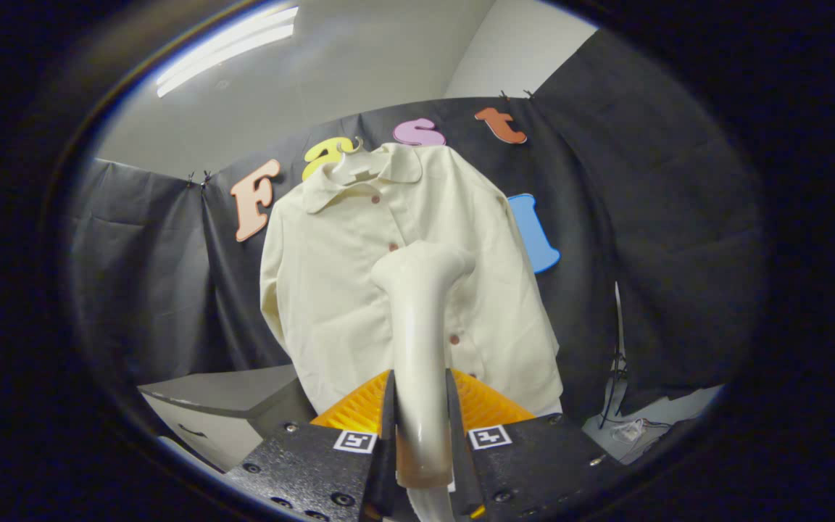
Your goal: Iron the clothes twice with a garment steamer, once on the left side and once on the right side.
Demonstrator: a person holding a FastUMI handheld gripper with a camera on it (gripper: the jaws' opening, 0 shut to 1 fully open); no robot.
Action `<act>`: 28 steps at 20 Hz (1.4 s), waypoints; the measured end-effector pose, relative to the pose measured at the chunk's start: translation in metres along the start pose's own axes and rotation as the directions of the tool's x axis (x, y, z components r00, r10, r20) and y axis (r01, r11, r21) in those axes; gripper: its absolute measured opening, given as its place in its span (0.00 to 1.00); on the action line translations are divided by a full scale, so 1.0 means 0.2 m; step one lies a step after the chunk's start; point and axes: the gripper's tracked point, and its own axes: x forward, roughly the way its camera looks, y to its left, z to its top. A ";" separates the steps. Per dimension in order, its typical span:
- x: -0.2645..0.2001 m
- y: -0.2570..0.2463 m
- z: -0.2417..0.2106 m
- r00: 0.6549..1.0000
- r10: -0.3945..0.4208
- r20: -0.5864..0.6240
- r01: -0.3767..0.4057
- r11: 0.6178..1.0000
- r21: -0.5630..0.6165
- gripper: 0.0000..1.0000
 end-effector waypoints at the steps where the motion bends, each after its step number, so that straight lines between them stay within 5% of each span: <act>1: 0.04 -0.01 0.06 1.000 -0.011 0.013 0.012 1.000 -0.008 0.32; 14: 0.47 -0.08 0.62 0.985 -0.077 0.158 0.074 0.997 0.022 0.32; 28: 0.51 -0.16 0.30 0.997 -0.063 0.041 0.063 0.998 -0.016 0.32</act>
